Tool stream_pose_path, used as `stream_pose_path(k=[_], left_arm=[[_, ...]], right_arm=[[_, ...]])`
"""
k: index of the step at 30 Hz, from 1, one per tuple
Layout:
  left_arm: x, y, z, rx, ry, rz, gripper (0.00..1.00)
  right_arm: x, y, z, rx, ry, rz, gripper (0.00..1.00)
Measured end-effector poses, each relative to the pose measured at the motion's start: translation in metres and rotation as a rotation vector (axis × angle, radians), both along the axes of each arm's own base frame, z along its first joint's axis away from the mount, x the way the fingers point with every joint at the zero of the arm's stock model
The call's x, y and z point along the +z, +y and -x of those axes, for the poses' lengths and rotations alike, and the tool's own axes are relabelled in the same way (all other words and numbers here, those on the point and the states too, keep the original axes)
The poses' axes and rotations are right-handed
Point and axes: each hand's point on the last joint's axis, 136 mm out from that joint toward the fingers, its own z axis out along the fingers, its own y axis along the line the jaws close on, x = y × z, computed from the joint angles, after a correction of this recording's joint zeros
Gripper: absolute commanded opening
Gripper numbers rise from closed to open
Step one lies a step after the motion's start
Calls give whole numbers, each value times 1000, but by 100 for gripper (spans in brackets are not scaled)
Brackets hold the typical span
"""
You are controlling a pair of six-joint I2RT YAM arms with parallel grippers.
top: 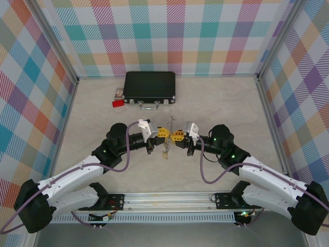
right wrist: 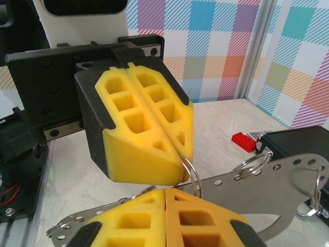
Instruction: Put the keys on the keyring
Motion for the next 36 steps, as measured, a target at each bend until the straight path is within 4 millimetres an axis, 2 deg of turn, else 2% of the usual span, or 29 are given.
stream_pose_path(k=[10,11,13,15,21,29,36], left_arm=[[0,0,0,1,0,0,0],[0,0,0,2,0,0,0],[1,0,0,4,-2,1,0],[2,1,0,4,-4,3,0],[4,2,1,7,-10,8,0],[4,2,1,2,-9,8,0],[4,1,3,-8,-8,8,0]], right_arm=[[1,0,-1,-6,-2,-1,0],[1,-1,-2,-13,-3,-1,4],[3,-3,-4,-29,-9,-4,6],[7,-6,-5,-50,-22,-14,17],[15,-12,-8,-88,-46,-32,28],[4,-8,-11,-84,-22,-7,34],[0,-5,-10,-68,-11,3,25]])
